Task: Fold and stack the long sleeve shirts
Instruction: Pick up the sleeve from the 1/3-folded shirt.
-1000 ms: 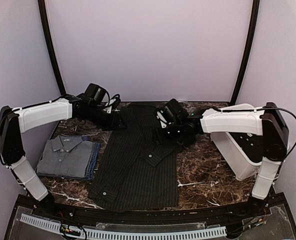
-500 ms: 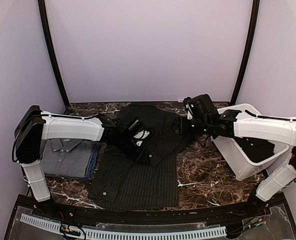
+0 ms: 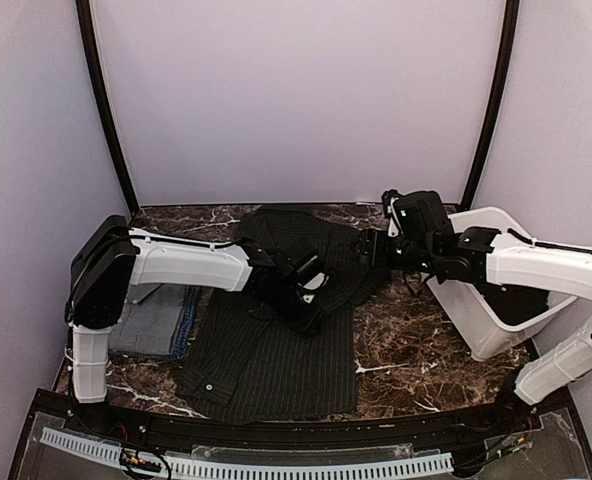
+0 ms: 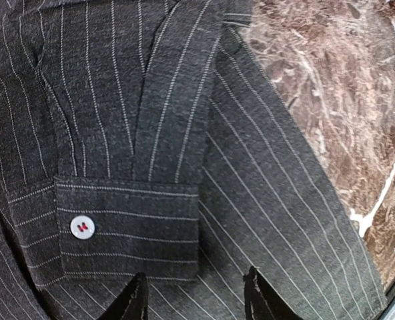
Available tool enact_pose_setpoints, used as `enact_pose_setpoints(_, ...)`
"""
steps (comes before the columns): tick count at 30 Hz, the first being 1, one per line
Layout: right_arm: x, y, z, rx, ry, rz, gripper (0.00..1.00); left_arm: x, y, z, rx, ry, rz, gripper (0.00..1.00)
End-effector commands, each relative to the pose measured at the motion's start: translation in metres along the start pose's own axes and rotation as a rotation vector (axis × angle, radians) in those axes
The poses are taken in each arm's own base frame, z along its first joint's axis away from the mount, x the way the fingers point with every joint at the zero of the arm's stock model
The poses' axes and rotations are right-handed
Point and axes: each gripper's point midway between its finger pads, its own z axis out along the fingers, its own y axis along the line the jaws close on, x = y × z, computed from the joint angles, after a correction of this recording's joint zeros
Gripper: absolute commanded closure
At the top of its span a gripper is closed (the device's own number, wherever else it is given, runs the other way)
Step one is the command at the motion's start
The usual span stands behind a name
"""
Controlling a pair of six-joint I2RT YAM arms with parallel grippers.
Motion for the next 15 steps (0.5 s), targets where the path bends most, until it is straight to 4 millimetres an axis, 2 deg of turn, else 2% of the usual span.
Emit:
enact_pose_setpoints(1,-0.008,-0.001,-0.004,-0.011,-0.042,0.025,0.26,-0.002,0.005,0.001,-0.049,0.011,0.017,0.53)
enact_pose_setpoints(8,-0.002,-0.002,-0.002,-0.013,-0.027,0.028,0.26,-0.001,0.014,0.011,-0.098,0.015,0.023,0.55)
enact_pose_setpoints(15,0.000,-0.005,-0.003,-0.004,-0.025,0.027,0.26,-0.001,0.010,0.016,-0.088,0.023,0.038,0.55)
